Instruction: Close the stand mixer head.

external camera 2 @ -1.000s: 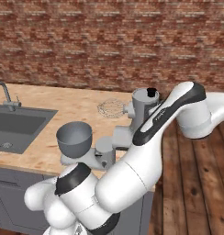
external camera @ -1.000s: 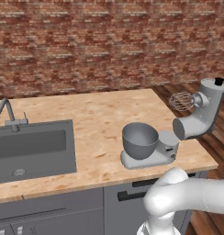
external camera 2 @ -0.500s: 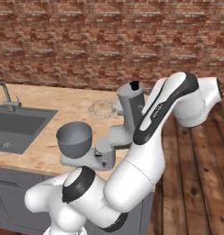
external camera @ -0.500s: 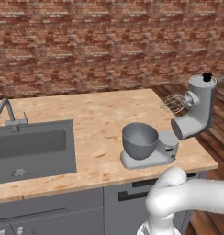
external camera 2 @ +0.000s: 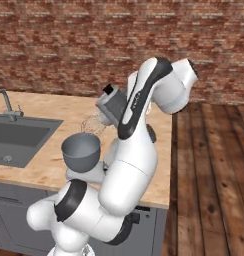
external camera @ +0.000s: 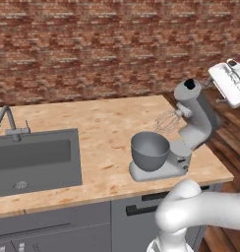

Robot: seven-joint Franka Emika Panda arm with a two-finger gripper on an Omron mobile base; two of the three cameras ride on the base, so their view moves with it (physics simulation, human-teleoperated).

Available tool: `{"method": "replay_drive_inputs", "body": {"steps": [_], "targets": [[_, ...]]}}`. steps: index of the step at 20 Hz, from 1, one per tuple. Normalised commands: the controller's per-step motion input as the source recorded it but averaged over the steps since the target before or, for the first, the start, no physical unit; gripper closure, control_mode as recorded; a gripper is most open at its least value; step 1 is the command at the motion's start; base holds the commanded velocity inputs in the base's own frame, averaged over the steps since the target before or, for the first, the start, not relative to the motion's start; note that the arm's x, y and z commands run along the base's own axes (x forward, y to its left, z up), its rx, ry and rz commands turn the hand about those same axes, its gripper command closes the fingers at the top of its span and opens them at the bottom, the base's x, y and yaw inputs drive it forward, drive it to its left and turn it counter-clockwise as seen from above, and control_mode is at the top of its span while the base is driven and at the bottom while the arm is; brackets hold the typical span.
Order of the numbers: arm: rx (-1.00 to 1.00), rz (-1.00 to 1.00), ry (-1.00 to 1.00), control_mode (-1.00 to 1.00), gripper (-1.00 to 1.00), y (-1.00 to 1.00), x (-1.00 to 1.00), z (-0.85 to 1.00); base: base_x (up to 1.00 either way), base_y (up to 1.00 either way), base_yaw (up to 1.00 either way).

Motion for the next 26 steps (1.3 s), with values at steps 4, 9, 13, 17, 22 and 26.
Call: {"method": "replay_drive_inputs", "body": {"steps": [4, 9, 13, 17, 22, 26], "targets": [[-0.25, 0.37, 0.00, -1.00, -1.00, 1.00, 0.07, -0.64, 0.00, 0.00, 0.00], [-0.27, 0.38, 0.00, -1.00, -1.00, 1.00, 0.00, -0.63, 0.00, 0.00, 0.00], [-0.30, 0.36, 0.00, -1.00, -1.00, 1.00, 0.00, -0.16, 0.00, 0.00, 0.00], [-0.16, 0.20, -0.07, -1.00, -1.00, 1.00, -0.18, 0.20, 0.00, 0.00, 0.00], [-0.07, 0.12, -0.11, -1.00, -1.00, 0.66, -0.30, 0.14, 0.00, 0.00, 0.00], [-0.05, 0.01, -0.08, -1.00, -1.00, 0.20, -0.32, 0.00, 0.00, 0.00, 0.00]]}}
